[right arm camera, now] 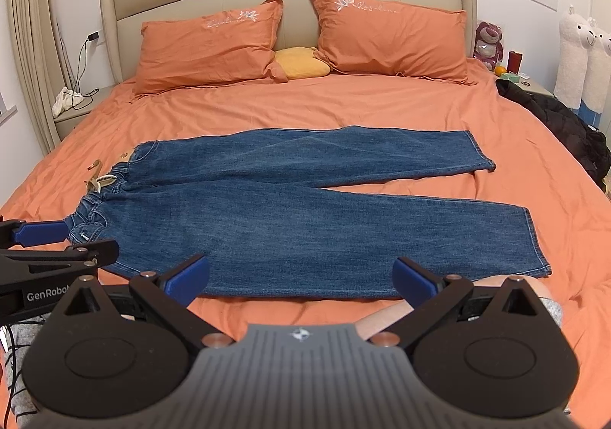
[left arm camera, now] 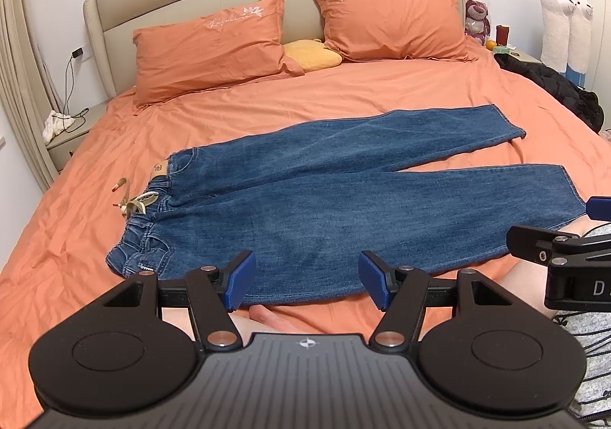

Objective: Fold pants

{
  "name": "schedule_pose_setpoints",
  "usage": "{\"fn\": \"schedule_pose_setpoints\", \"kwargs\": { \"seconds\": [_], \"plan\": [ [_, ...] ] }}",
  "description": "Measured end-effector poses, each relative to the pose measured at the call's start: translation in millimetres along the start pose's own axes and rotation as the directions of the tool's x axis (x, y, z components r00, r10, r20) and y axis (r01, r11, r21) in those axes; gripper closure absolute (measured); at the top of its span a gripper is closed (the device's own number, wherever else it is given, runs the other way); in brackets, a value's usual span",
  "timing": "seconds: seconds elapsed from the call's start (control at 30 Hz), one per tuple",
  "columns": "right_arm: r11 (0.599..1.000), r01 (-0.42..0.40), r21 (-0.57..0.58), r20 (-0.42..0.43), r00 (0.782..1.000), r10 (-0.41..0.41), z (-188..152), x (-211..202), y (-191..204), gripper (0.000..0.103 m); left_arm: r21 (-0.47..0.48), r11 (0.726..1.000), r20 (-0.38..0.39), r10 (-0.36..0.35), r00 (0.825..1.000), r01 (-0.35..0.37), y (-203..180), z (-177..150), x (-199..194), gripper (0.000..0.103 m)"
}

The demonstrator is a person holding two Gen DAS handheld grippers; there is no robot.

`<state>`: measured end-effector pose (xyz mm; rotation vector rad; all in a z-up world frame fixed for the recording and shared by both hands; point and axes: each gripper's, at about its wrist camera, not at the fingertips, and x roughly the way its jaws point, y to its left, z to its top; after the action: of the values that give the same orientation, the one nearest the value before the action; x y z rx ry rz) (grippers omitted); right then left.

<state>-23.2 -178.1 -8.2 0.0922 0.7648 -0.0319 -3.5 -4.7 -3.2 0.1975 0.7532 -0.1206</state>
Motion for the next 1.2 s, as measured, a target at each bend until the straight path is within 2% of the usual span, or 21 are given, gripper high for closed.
{"fn": "schedule_pose_setpoints", "kwargs": {
  "seconds": [0.63,0.77,0.93,1.07,1.13,1.2],
  "plan": [
    [1.000,-0.021,-0.009,0.020,1.000,0.021,2,-3,-1,0.005,0.023,1.000,0.001,-0.006,1.000,0.006,1,1,0,0.030],
    [0.998,-0.064,0.005,0.041,0.997,0.064,11,1,-18,0.005,0.089,0.996,0.022,-0.012,1.000,0.010,14,13,2,0.030],
    [0.999,-0.036,0.004,0.117,0.993,0.036,30,16,-61,0.005,0.171,0.985,0.042,0.014,0.999,-0.021,45,35,15,0.030],
    [0.998,0.020,-0.056,0.132,0.991,-0.012,50,39,-100,0.005,0.310,0.951,0.018,-0.002,1.000,-0.004,68,52,35,0.030],
    [0.991,0.054,-0.126,0.118,0.992,-0.039,59,55,-118,0.005,0.397,0.918,-0.017,0.000,1.000,0.007,80,58,49,0.030],
    [0.974,0.087,-0.208,0.098,0.993,-0.068,66,73,-136,0.008,0.495,0.869,-0.040,0.052,0.998,-0.025,91,60,69,0.030]
  ]
}}
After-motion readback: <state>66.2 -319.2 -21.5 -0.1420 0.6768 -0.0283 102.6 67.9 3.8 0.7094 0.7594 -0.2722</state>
